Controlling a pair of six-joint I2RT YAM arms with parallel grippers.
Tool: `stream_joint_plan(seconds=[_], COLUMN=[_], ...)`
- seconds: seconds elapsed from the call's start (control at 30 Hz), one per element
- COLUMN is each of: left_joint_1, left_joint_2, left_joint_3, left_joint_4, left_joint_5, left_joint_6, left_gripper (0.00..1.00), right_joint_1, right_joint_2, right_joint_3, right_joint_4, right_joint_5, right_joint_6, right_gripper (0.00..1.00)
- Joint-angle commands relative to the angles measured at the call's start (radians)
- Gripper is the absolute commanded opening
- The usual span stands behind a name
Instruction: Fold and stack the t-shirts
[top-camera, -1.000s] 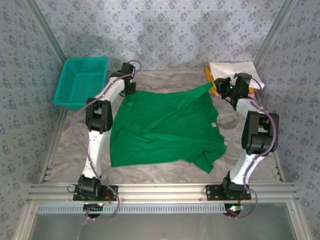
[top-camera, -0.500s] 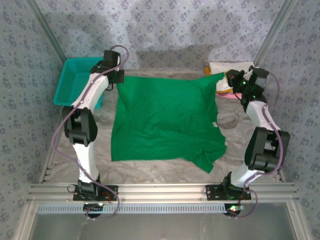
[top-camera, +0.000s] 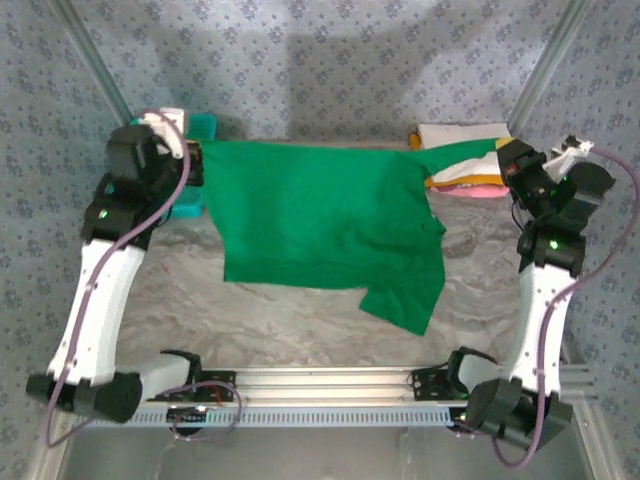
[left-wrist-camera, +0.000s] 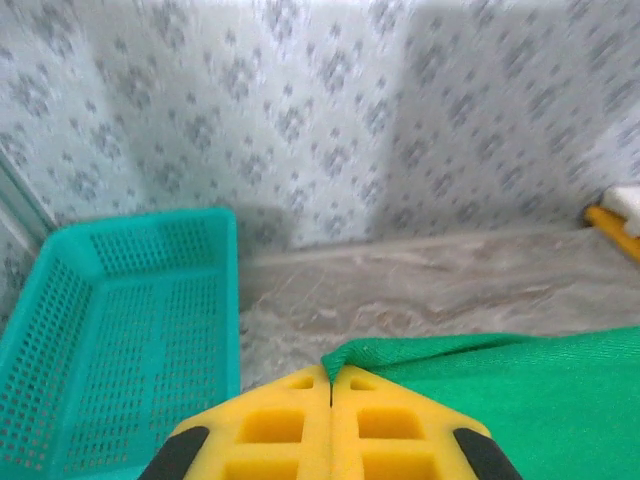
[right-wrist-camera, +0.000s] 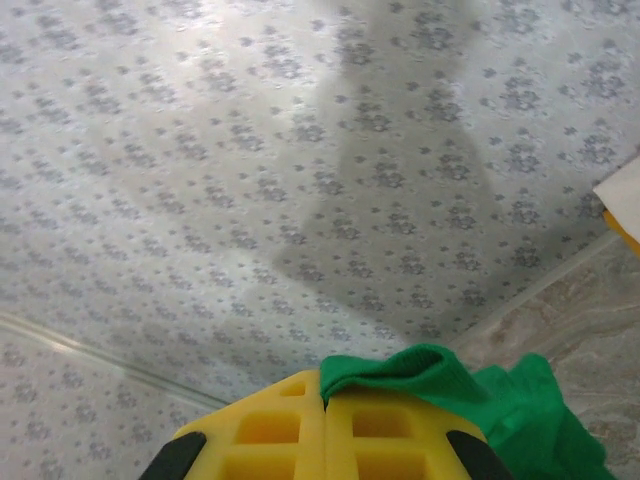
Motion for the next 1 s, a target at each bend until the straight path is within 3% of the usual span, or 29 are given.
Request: stream_joint_plan(seconds=[0.0,0.13,0.3,0.5,0.7,0.83,0.97], left_joint_1=[0.012,0.009,0.008,0.008,0.007,0.008,0.012], left_joint_2=[-0.077,-0.230,-0.354,-0.476,-0.431,-0.297,-0.162], left_joint_3=[-0.042,-0.045,-0.033,0.000,0.047,0.000,-0.057], left_joint_4=[-0.060,-0.122,-0.213,-0.293,-0.245,-0.150,-0.012], left_joint_5=[0.081,0.157,0.239,0.266,0.231,0.229,0.124], left_joint_6=[0.008,-0.016,-0.043,-0.079,-0.071,-0.059,-0.010], left_gripper=[0.00,0.00,0.00,0.00,0.00,0.00,0.00], right_joint_1=[-0.046,-0.060,-0.039,-0.034,-0.014,-0.008,0.050], right_joint_2=[-0.103,-0.206,-0.285,-0.345,-0.274,-0.132,-0.020], right_joint_3=[0.012,0.129,0.127,0.274,0.438,0.413,0.337], right_joint_4=[-0.098,-0.285,-0.303,-0.484,-0.533,-0.389,-0.266], right_joint_5=[-0.075,-0.130,-0.148,-0.070,0.031,0.038,0.125], right_joint_6=[-0.033,-0.113,-0.047,-0.124,-0.200,-0.178,-0.207], right_gripper=[0.00,0.00,0.00,0.00,0.00,0.00,0.00])
